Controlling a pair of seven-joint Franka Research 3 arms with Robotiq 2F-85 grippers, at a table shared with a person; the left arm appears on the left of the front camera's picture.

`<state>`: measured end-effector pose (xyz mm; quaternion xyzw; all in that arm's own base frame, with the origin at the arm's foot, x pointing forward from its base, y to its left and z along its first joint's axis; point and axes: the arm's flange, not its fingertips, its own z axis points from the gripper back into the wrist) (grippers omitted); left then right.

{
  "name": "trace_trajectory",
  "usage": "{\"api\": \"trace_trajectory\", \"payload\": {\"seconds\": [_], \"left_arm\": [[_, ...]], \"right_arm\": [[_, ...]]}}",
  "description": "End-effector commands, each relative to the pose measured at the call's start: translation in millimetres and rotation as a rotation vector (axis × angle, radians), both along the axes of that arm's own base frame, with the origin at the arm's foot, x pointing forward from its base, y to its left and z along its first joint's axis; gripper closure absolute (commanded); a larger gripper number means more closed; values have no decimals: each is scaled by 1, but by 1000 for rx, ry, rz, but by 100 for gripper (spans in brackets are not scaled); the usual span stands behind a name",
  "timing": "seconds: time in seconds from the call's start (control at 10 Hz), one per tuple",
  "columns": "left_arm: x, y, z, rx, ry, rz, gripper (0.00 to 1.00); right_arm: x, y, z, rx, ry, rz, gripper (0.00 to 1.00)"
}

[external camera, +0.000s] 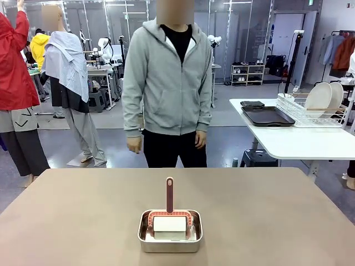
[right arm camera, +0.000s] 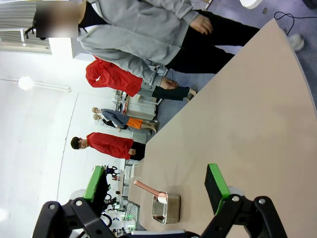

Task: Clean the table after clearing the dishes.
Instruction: Place the Lint Roller back on top of the Airtight Container.

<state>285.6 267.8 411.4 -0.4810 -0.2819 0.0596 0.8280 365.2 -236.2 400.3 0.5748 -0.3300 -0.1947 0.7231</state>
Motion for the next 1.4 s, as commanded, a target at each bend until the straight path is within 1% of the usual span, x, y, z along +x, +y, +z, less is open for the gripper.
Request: {"api": "trace_trajectory", "payload": {"seconds": [0.0,1.3], "left_arm": [[-2,1,4,-1,-14,1,0],[-2,1,4,-1,-14,1,0]], "right_arm": [[-3,0,3,-6,6,12,0],[-3,0,3,-6,6,12,0]]}}
